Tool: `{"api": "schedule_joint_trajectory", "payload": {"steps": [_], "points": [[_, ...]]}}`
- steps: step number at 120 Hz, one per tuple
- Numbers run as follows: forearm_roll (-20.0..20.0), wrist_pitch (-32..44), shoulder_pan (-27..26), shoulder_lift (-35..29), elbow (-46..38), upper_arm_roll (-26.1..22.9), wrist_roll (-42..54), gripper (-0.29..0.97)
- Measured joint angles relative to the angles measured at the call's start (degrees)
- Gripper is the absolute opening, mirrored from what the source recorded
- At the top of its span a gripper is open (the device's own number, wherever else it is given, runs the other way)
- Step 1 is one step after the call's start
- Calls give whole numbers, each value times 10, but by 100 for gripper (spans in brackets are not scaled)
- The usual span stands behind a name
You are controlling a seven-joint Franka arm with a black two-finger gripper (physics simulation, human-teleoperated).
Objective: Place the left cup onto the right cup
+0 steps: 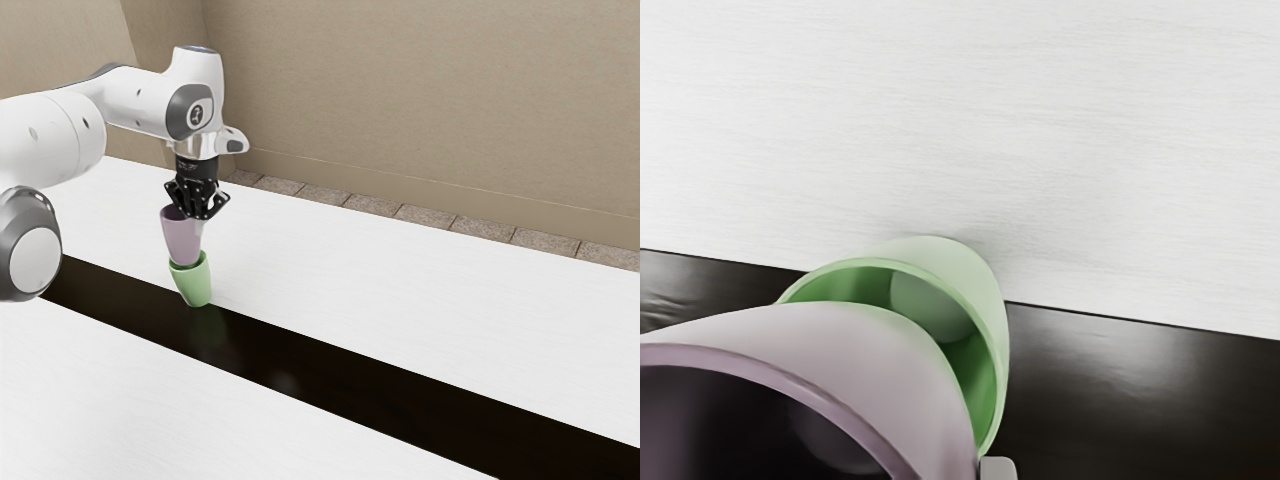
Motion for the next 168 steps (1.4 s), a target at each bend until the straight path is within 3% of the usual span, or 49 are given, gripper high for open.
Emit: {"api": "schedule_joint_trajectory", "payload": {"steps": [113,168], "points": [[-8,-1,3,-4,0,0,7,5],[-10,-8,-3,-48,-10,-12,7,55]]}}
